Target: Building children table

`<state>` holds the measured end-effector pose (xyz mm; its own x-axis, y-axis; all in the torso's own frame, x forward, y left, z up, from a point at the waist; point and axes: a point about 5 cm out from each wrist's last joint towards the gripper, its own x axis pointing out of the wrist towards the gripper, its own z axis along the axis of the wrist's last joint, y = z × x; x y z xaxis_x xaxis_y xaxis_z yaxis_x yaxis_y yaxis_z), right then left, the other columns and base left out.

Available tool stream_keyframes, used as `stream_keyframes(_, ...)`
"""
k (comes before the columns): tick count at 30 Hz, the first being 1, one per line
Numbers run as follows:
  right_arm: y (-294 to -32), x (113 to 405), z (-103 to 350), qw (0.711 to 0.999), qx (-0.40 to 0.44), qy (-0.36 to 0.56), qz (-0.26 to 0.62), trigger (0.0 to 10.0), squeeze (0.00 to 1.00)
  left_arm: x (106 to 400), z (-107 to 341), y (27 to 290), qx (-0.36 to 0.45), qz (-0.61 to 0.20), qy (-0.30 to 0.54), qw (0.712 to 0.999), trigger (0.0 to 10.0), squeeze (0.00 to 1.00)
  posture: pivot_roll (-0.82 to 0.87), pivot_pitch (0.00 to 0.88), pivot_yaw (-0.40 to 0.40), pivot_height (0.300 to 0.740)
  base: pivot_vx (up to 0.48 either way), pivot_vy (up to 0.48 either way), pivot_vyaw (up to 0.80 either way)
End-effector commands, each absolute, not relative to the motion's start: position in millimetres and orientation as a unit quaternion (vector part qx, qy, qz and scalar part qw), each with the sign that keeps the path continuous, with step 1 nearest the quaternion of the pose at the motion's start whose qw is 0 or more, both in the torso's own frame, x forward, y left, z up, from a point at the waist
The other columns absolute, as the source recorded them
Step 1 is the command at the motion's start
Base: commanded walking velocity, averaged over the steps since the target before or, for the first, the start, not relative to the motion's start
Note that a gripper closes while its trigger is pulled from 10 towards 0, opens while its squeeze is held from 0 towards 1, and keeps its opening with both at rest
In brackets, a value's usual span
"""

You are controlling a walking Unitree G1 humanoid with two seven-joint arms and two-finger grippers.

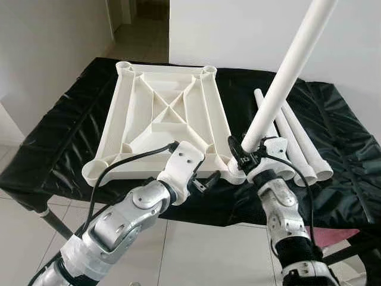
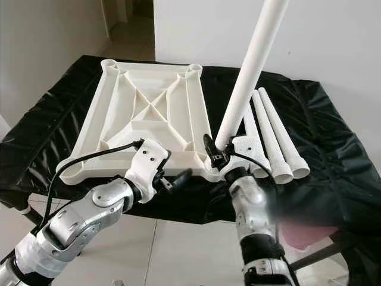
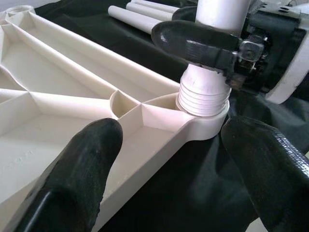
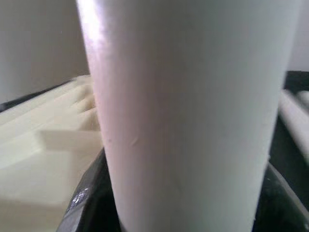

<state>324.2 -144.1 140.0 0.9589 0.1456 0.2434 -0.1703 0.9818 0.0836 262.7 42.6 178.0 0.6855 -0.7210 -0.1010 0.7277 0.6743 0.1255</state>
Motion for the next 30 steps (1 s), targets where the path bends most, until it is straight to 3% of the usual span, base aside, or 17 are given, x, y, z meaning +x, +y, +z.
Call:
stream_keyframes(1,-142.4,317.0,108.9,0.998,0.063,-0.029,0.013,10.0,0.0,256.3,178.3,37.7,0.08,-0.482,0.028,0.872,10.0,0.0,0.08,0.094,-0.025,0.74,0.0,0.0,0.0)
stream_keyframes(9,-106.0,312.1,120.4,0.992,0.121,-0.042,0.004,10.0,0.0,258.8,179.0,40.4,0.081,-0.476,0.027,0.875,10.0,0.0,0.09,0.091,-0.036,0.74,0.0,0.0,0.0)
stream_keyframes(14,-100.1,311.0,130.1,0.99,0.123,-0.07,0.027,10.0,0.0,259.2,178.9,41.1,0.081,-0.474,0.028,0.876,10.0,0.0,0.09,0.088,-0.036,0.74,0.0,0.0,0.0)
stream_keyframes(15,-101.3,310.6,134.5,0.989,0.118,-0.084,0.033,10.0,1.0,259.2,178.6,41.3,0.082,-0.474,0.028,0.876,10.0,0.0,0.09,0.087,-0.037,0.74,0.0,0.0,0.0)
stream_keyframes(20,-101.1,310.1,141.9,0.984,0.123,-0.106,0.069,10.0,1.0,259.2,178.5,41.4,0.081,-0.474,0.029,0.876,10.0,0.0,0.09,0.087,-0.037,0.74,0.0,0.0,0.0)
stream_keyframes(21,-107.6,312.7,144.0,0.985,0.106,-0.105,0.083,10.0,0.95,259.5,179.0,40.9,0.08,-0.474,0.027,0.876,10.0,0.0,0.09,0.083,-0.037,0.74,0.0,0.0,0.0)
stream_keyframes(22,-113.0,315.4,144.6,0.985,0.101,-0.098,0.097,10.0,0.0,260.0,179.4,40.4,0.079,-0.475,0.026,0.876,10.0,0.0,0.08,0.082,-0.038,0.74,0.0,0.0,0.0)
stream_keyframes(30,-135.7,324.1,145.6,0.981,0.053,-0.075,0.169,10.0,0.0,261.5,180.0,40.5,0.079,-0.472,0.024,0.878,10.0,0.0,0.08,0.08,-0.041,0.74,0.0,0.0,0.0)
